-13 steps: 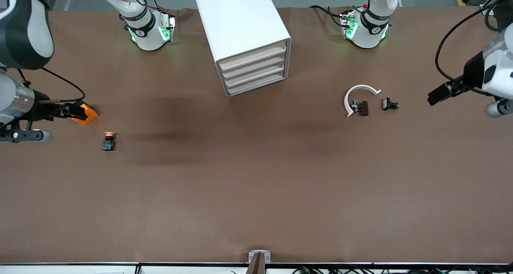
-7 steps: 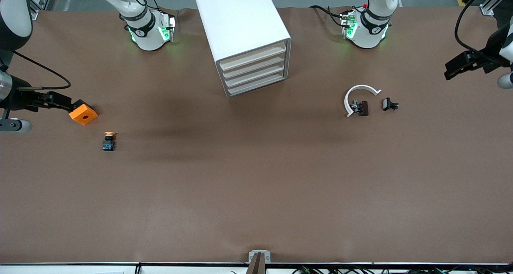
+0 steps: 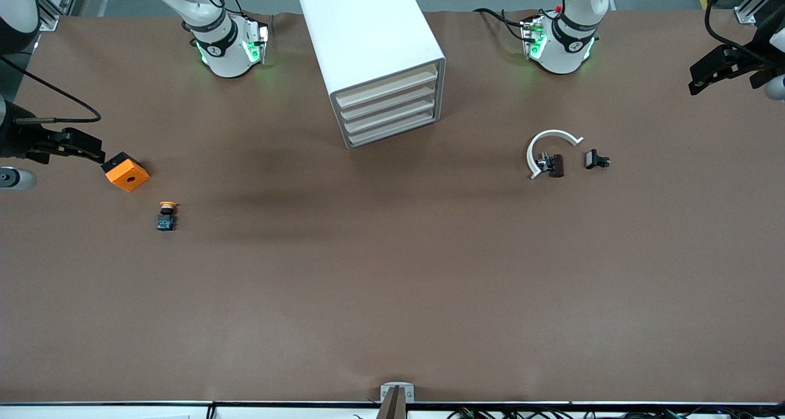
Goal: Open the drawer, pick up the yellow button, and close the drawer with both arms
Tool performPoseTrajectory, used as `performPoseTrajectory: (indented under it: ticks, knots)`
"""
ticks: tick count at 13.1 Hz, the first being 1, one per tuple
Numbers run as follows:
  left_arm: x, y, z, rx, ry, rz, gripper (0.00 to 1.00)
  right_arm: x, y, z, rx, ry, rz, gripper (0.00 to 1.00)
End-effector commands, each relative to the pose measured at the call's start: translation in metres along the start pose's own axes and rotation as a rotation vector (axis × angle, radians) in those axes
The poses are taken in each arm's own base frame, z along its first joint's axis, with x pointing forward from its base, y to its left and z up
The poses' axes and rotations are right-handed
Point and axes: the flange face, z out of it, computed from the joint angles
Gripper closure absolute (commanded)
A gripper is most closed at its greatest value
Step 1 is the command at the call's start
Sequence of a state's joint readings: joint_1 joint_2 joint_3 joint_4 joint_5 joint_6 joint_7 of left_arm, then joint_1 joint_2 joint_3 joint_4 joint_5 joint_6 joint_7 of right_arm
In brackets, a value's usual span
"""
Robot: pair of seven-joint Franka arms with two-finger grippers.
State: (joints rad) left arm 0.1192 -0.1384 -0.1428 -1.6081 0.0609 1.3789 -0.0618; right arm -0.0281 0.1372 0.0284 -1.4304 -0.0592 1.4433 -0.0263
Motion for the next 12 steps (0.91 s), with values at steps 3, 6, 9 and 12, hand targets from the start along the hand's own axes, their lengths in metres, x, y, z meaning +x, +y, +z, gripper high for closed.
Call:
performPoseTrajectory:
  ticks: [3, 6, 9, 12]
  knots:
    - [-0.009, 0.002, 0.004, -0.034, 0.013, 0.024, 0.00, -0.006, -0.006, -0.009, 0.005, 0.007, 0.007, 0.00]
    - [-0.008, 0.008, 0.006, -0.057, 0.005, 0.038, 0.00, -0.007, -0.002, -0.009, 0.006, 0.008, 0.006, 0.00]
    - [-0.010, 0.018, 0.007, -0.089, -0.012, 0.053, 0.00, -0.006, -0.004, -0.010, 0.008, 0.013, -0.001, 0.00]
    - [-0.006, 0.018, 0.009, -0.091, -0.001, 0.051, 0.00, -0.007, -0.004, -0.010, 0.008, 0.011, 0.000, 0.00]
